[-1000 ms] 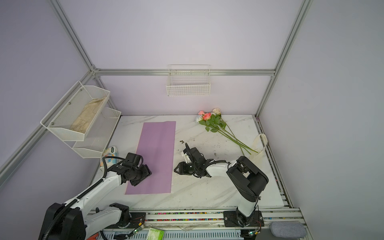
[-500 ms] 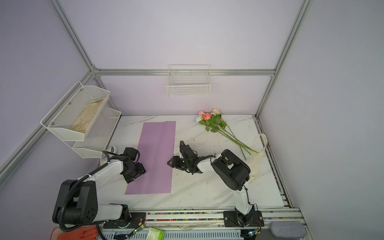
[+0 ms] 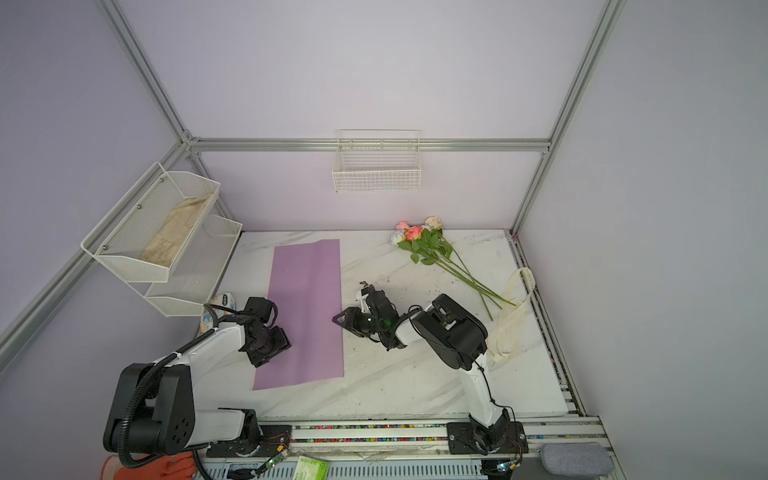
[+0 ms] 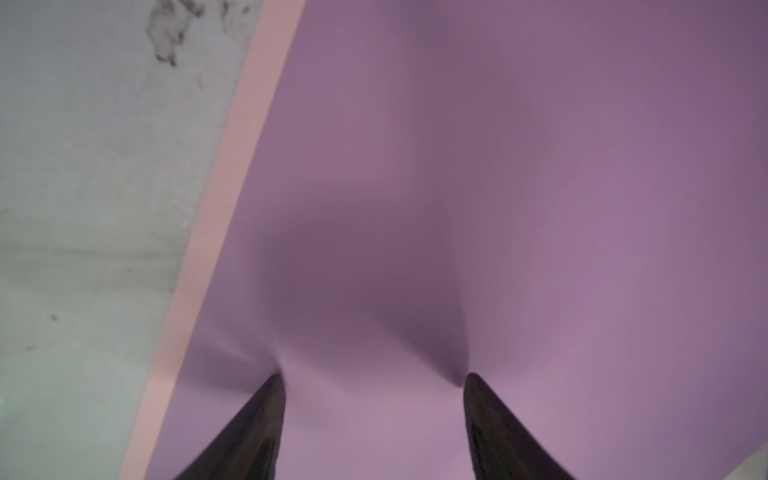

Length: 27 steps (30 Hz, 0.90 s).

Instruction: Tie the bouquet of fake flowers

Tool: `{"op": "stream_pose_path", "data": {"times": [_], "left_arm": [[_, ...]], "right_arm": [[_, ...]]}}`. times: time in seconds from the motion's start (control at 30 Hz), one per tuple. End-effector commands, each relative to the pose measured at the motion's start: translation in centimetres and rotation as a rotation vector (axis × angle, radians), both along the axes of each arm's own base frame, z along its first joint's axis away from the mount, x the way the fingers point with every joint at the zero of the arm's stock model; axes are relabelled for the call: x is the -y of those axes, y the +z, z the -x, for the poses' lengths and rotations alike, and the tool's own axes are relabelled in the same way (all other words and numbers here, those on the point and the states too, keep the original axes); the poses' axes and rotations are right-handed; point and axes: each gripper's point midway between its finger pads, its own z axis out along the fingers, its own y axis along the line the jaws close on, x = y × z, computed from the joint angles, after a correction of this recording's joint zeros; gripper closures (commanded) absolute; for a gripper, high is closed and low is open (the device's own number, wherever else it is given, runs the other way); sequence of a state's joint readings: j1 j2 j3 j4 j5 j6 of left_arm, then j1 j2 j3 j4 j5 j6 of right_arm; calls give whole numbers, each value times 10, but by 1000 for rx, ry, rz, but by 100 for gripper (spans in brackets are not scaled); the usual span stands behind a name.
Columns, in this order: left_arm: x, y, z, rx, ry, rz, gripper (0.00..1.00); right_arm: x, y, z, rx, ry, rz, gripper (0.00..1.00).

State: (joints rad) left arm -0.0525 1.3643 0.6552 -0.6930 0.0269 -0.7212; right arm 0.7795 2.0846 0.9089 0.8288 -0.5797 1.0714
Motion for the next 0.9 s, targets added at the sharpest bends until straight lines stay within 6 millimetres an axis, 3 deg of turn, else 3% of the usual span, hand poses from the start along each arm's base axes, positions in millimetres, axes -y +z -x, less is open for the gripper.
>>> {"op": "stream_pose_path", "data": {"times": [0.0,0.13,0.2,0.33,0.5,0.7,0.87], "left_arm": [[48,-33,7,-12,-39,263,34],[55,-41,12,-27,-45,288,34],[58,-44,13,-32,-48,294,34],[68,-46,11,-35,-65,315,34],[82,-47,8,-35,-96,337,34],[102,-48,5,-32,-121,375,34],[103,-49,5,-29,-122,368,34]], "right_arm": [[1,20,18,-27,42,-75,46],[-2,20,32,-28,89,-53,45],[1,9,33,-42,80,0,45],[32,-16,8,-25,-107,263,45],[52,-13,-16,-8,-222,378,43],[22,-30,5,-55,-11,338,46],[14,-39,8,-47,45,351,45]]}}
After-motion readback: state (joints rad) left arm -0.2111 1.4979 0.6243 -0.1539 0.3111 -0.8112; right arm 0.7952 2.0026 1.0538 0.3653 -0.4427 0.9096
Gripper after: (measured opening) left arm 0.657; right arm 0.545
